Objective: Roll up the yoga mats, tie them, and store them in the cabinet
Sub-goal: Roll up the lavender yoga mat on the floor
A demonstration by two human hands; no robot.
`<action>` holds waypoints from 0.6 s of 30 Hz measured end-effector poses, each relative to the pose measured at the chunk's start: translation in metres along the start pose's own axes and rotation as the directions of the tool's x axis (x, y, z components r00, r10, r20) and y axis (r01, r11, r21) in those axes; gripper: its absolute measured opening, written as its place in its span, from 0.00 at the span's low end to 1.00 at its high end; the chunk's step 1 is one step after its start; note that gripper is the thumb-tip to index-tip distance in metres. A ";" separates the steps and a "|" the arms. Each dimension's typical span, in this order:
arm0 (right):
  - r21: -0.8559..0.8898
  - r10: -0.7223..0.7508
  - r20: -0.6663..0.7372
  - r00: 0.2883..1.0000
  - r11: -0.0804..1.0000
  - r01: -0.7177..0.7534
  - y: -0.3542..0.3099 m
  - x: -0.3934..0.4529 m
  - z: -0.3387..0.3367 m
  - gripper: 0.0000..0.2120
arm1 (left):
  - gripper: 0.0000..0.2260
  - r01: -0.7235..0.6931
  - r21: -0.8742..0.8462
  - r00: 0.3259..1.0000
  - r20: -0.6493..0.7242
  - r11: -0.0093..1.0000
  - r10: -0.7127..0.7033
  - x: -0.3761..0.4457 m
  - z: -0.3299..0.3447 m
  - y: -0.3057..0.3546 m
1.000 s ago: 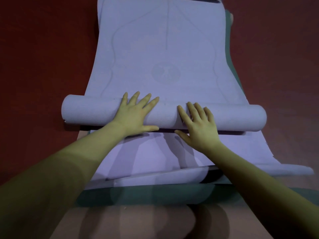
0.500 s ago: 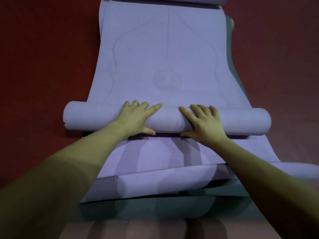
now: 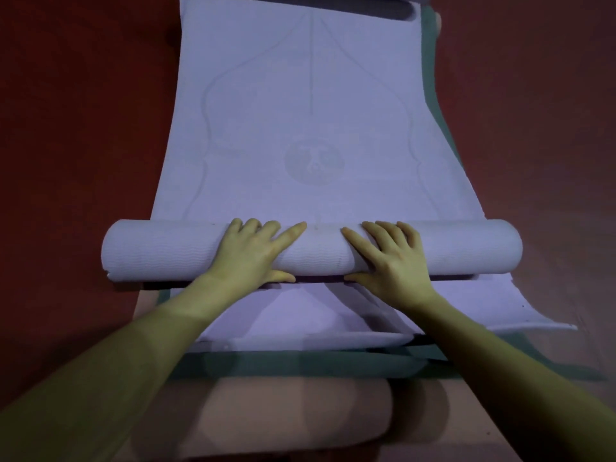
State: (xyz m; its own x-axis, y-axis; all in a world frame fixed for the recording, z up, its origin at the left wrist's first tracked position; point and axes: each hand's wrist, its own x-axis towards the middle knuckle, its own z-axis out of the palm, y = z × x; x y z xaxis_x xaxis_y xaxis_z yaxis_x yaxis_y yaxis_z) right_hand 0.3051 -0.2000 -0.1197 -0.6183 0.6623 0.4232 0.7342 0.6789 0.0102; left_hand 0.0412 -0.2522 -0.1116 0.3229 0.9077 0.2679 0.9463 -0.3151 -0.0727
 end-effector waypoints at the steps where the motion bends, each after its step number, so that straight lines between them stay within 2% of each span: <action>1: 0.009 -0.004 0.001 1.000 1.000 0.004 -0.002 -0.005 -0.003 0.42 | 0.46 -0.008 -0.015 1.000 -0.007 1.000 0.008 -0.005 -0.002 0.003; 5: 0.043 -0.014 0.009 1.000 0.999 0.014 -0.012 -0.025 -0.013 0.39 | 0.44 -0.055 -0.029 0.998 -0.039 0.998 0.054 -0.027 -0.007 0.013; 10: 0.034 -0.010 0.048 0.999 0.999 0.008 -0.016 -0.031 -0.015 0.39 | 0.40 -0.014 -0.023 0.998 0.061 1.000 0.016 -0.031 -0.007 0.012; 11: 0.050 -0.011 0.041 0.999 0.999 0.009 -0.019 -0.030 -0.015 0.37 | 0.41 -0.008 -0.036 0.996 0.093 0.999 0.011 -0.026 -0.009 0.009; 13: 0.084 -0.008 0.012 1.000 0.996 0.007 -0.027 -0.030 -0.014 0.31 | 0.44 0.024 -0.078 0.971 0.239 0.997 -0.004 -0.014 -0.019 0.003; 15: 0.092 0.015 0.003 1.000 0.996 -0.016 -0.034 -0.029 -0.011 0.27 | 0.46 0.077 -0.118 0.914 0.406 0.990 -0.023 0.001 -0.024 -0.006; 16: 0.092 0.029 0.011 1.000 0.995 -0.030 -0.034 -0.027 -0.010 0.26 | 0.45 0.061 -0.122 0.909 0.418 0.991 -0.005 0.005 -0.023 -0.008; 18: 0.076 0.053 0.046 0.998 0.996 -0.056 -0.029 -0.016 -0.008 0.25 | 0.38 -0.030 -0.083 0.964 0.261 0.996 0.051 0.004 -0.022 -0.009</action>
State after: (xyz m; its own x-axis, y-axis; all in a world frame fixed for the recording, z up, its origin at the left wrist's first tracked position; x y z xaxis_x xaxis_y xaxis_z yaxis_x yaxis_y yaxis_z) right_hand 0.2958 -0.2328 -0.1191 -0.5909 0.7113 0.3806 0.7444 0.6626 -0.0827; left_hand 0.0338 -0.2519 -0.0886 0.3641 0.9313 0.0043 0.9313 -0.3641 -0.0011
